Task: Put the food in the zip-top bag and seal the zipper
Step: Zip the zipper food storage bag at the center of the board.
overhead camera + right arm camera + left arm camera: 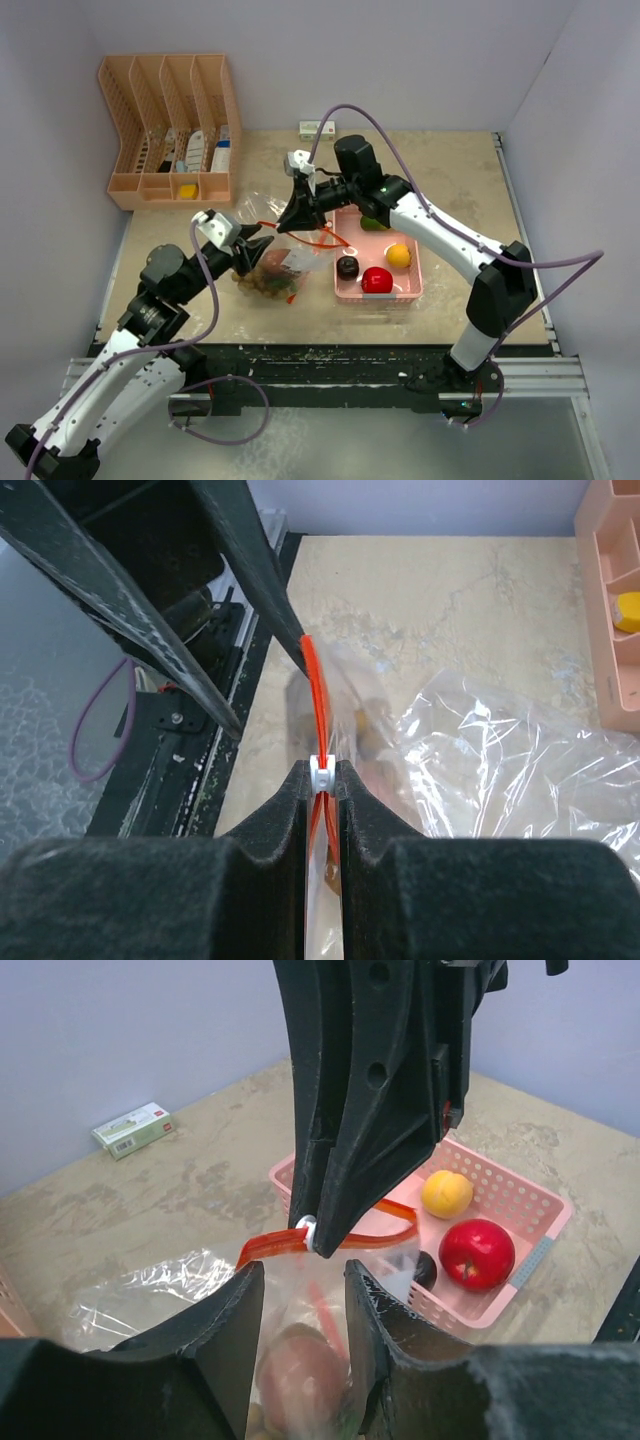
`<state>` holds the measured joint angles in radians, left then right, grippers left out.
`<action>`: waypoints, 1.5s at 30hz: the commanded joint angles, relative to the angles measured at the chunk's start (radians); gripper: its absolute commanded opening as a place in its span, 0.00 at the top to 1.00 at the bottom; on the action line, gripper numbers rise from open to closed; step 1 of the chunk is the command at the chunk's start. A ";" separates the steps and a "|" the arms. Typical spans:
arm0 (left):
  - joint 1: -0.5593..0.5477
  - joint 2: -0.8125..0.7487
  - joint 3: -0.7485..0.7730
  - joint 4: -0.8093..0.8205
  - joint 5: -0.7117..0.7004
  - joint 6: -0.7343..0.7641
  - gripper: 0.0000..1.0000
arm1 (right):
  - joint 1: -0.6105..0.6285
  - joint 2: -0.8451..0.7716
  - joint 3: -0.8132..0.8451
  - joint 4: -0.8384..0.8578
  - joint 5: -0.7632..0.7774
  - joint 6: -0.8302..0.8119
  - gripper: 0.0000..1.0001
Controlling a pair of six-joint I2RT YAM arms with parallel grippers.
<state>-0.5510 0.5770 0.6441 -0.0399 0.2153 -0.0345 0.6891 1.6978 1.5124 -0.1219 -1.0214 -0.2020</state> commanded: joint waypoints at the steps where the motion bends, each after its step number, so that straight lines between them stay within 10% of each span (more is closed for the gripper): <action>1: 0.002 0.027 -0.023 0.158 -0.005 -0.050 0.58 | 0.003 -0.061 0.012 0.025 -0.058 -0.004 0.87; 9: 0.002 0.077 -0.072 0.318 0.014 -0.071 0.63 | 0.003 -0.063 0.008 -0.001 -0.073 -0.021 0.87; 16: 0.003 0.085 -0.052 0.287 0.058 -0.034 0.95 | 0.004 -0.071 -0.001 -0.042 -0.080 -0.042 0.87; 31: 0.003 -0.095 0.156 -0.251 0.147 0.318 0.44 | 0.003 -0.067 0.054 -0.255 -0.146 -0.191 0.87; 45: 0.003 0.080 0.177 -0.197 0.333 0.470 0.41 | 0.003 -0.096 0.108 -0.451 -0.197 -0.342 0.87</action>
<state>-0.5510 0.5964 0.7788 -0.3004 0.4816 0.3950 0.6880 1.6432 1.5726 -0.5316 -1.1702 -0.5014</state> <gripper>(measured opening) 0.588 0.132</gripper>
